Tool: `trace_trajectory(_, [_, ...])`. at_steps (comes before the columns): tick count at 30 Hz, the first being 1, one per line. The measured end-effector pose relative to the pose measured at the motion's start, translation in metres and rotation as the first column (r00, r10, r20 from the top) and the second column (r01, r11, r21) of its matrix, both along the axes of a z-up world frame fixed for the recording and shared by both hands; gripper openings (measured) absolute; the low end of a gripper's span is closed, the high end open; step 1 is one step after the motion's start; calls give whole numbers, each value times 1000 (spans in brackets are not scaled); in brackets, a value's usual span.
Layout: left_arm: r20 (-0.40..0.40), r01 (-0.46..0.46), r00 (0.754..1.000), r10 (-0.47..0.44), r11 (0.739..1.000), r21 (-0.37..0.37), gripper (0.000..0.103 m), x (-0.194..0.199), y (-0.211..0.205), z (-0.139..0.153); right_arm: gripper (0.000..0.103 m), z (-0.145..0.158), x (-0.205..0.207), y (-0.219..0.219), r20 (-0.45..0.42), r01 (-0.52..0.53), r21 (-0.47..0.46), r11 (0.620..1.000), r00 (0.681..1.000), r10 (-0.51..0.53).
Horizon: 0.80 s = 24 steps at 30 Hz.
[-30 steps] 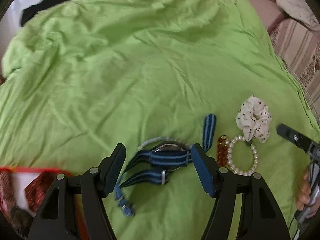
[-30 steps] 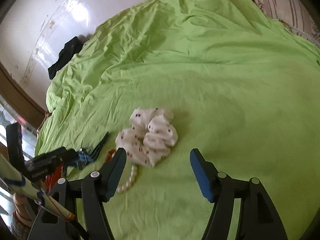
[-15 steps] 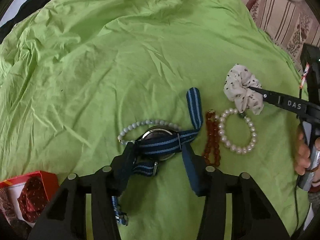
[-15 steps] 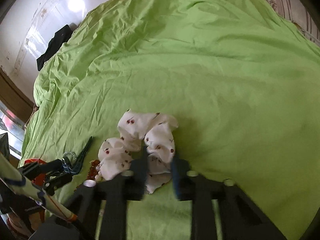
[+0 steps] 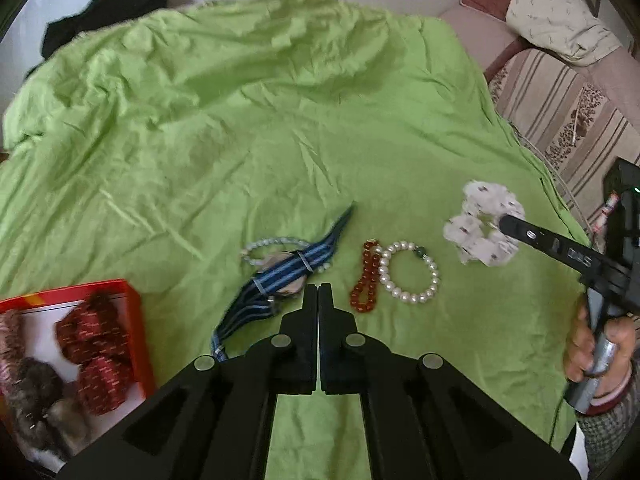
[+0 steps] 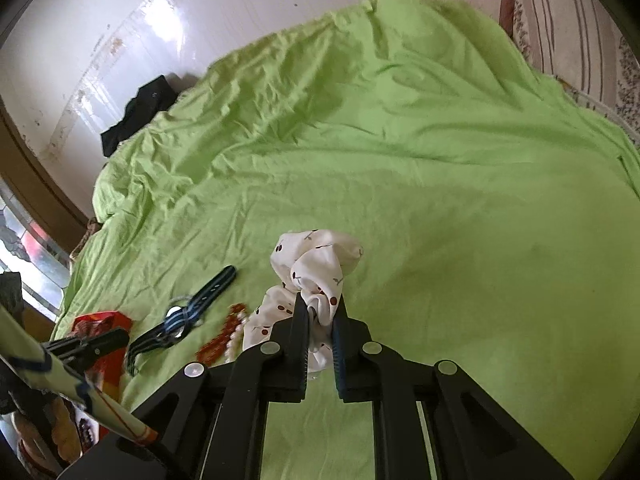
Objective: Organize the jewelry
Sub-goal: 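Carry the watch and scrunchie over the red tray with both tools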
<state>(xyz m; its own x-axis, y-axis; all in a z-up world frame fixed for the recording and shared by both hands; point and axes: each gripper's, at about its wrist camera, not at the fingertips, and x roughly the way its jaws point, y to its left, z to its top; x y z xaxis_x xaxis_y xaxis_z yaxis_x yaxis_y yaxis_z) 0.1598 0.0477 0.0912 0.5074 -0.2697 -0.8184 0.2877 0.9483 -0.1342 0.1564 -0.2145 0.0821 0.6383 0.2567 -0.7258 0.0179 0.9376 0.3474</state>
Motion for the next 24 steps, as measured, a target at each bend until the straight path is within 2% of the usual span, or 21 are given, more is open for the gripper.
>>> trace_trajectory(1, [8, -19, 1000, 18, 1000, 17, 3, -1, 3, 2, 11, 3, -5, 1, -1, -9, 9, 1000, 1000, 9])
trace_trajectory(3, [-4, -44, 999, 44, 998, 51, 27, 1, 8, 0, 11, 8, -15, 3, 2, -26, 25, 999, 1000, 26])
trace_trajectory(4, [2, -51, 999, 51, 997, 61, 52, 2, 11, -2, 11, 10, -22, 5, 6, -40, 28, 999, 999, 39])
trace_trajectory(5, [22, -59, 998, 58, 995, 75, 62, 3, 12, -4, 11, 10, -27, 7, 7, -51, 31, 998, 999, 50])
trace_trajectory(7, [44, -60, 997, 56, 993, 100, 63, 9, 12, -11, 11, 9, -38, 12, 9, -81, 46, 996, 997, 81])
trace_trajectory(11, [-10, -21, 1000, 23, 992, 121, 63, 33, 5, -37, 11, -1, -47, 21, 4, -119, 55, 991, 993, 119])
trace_trajectory(15, [-43, 13, 999, -5, 985, 175, 63, 56, -3, -70, 11, -14, -45, 25, -8, -137, 62, 989, 990, 138])
trace_trajectory(19, [-69, 36, 997, -26, 987, 154, 63, 62, -6, -86, 11, -23, -37, 25, -17, -141, 65, 988, 990, 143])
trace_trajectory(22, [-63, 35, 998, -26, 989, 145, 45, 59, -9, -82, 11, -29, -34, 26, -21, -144, 68, 987, 989, 145])
trace_trajectory(24, [-57, 18, 998, -9, 989, 148, 42, 56, -10, -77, 11, -30, -35, 28, -21, -145, 60, 988, 989, 146])
